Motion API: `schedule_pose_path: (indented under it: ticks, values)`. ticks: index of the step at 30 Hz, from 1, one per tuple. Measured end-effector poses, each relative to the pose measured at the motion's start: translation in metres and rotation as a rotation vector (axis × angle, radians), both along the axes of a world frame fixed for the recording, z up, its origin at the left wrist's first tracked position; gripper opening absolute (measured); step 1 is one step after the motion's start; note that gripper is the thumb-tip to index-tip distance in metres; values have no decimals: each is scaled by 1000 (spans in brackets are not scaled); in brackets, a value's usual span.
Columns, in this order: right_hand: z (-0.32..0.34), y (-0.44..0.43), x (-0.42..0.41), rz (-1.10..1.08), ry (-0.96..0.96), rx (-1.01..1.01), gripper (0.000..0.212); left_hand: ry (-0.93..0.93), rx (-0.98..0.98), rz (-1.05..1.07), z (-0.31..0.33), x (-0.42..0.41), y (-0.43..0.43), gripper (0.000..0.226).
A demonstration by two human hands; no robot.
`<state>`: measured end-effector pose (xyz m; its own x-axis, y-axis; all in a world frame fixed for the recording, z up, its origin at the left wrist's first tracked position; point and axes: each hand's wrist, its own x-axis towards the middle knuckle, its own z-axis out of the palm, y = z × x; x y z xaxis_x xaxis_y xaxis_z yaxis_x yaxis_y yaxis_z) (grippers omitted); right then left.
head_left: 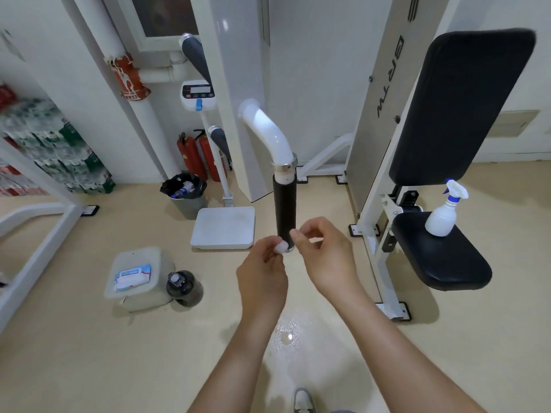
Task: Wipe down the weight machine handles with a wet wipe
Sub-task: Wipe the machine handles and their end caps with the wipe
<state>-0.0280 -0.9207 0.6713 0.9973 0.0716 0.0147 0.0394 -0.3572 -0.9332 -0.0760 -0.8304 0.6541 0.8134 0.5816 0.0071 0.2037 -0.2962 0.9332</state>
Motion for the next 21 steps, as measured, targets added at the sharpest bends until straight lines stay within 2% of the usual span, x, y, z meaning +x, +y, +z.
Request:
schedule_pose_path:
  ticks: [3,7,9,13,14,17,19,21]
  values:
    - [-13,9,-20,30,198,234,11,4,49,-53,-4,-12,-1,34]
    - [-22,13,-23,-9,463,592,12,60,24,-66,-4,-10,12,27]
    - [-25,10,-22,-55,476,636,14,112,65,-133,-3,-7,20,22]
    - [-22,2,-8,-244,273,617,30,132,121,-175,1,0,26,45]
    - [-21,3,-3,-246,220,540,30,145,158,-203,2,2,23,50]
    - [-30,15,1,-122,41,125,25,169,271,-218,2,4,12,53]
    - [-40,17,6,-79,26,38,26,164,296,-197,1,3,9,54]
    - [-46,16,16,-28,77,40,29,153,306,-182,1,2,9,55]
